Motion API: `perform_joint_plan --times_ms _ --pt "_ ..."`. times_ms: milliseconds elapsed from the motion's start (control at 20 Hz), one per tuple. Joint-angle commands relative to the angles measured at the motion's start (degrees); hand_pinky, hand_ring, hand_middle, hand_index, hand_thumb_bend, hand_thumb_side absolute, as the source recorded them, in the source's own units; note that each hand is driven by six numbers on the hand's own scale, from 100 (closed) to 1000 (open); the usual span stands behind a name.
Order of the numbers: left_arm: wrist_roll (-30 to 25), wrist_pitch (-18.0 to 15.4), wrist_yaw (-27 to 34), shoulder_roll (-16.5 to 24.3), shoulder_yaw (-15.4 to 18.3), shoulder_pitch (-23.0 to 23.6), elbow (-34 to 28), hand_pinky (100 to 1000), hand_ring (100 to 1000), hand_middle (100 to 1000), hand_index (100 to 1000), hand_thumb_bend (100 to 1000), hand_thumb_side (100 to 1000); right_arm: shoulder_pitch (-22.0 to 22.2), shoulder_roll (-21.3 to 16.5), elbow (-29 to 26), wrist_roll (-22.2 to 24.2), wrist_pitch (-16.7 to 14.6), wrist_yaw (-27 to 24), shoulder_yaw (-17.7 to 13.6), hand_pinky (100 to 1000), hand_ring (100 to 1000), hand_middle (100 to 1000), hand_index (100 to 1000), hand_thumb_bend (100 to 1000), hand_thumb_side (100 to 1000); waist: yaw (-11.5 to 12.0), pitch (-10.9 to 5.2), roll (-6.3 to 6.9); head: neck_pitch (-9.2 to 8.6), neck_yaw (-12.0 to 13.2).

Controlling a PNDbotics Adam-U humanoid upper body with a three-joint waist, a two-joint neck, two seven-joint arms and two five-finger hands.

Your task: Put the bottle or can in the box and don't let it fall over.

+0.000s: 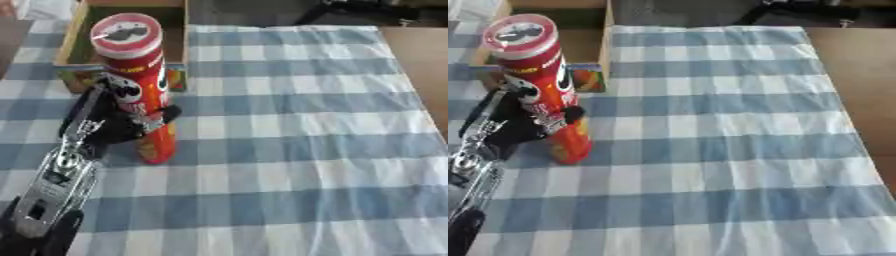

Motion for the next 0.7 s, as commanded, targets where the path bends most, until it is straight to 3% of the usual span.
perform_joint_plan --times_ms 50,700 --pt "0.25 -0.17 0.82 0.33 0.1 -0.62 -0.51 1000 616 474 405 323 100 0.02 -0.51 -1.04 -0.19 0.23 0.34 -0.45 875 1000 939 794 100 929 -0.09 -0.64 -0.11 -0.4 0.18" --pt "-0.39 -1.58 -0.84 2.01 0.95 -1.34 -3.97 1000 549 409 332 356 100 0.25 -0.82 -1.04 -0.44 0.03 0.28 -0.65 879 1000 939 795 100 921 0.18 -1.02 0.02 -0.41 -0.35"
